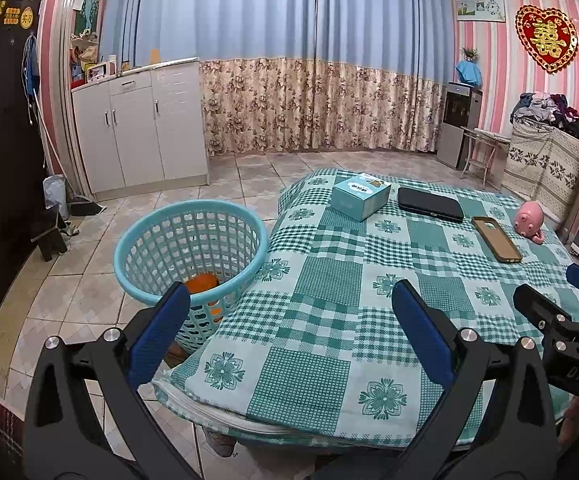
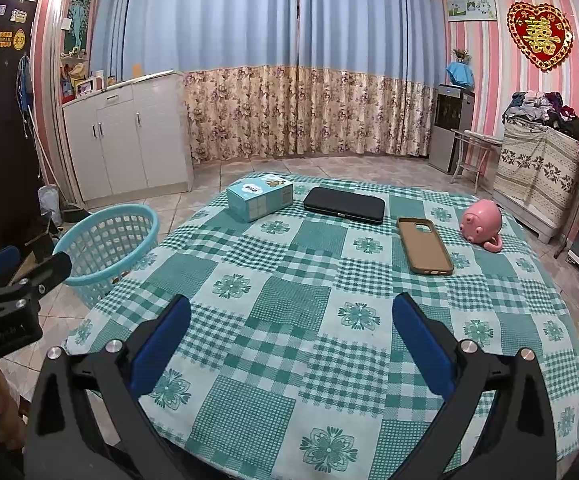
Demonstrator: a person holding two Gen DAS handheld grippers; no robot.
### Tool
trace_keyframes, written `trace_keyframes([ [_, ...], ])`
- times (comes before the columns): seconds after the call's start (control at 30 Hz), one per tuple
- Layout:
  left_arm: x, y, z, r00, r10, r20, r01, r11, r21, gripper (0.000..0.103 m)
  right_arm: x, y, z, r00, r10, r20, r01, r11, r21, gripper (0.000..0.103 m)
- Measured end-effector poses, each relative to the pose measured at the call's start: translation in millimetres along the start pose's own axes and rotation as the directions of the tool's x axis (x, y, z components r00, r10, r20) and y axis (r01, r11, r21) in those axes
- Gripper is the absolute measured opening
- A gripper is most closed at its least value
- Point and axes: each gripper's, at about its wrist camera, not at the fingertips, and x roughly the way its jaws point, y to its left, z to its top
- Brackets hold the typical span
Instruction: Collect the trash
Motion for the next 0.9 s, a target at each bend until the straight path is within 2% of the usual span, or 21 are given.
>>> trace_keyframes([
  [0.9,0.6,-0.1,-0.3,1.0,-0.002,0.001,0.002,1.0,-0.005,0.098,-0.8,-1.7,0.0,1.0,-0.006,0.008,0.006,1.0,0.004,0.098],
])
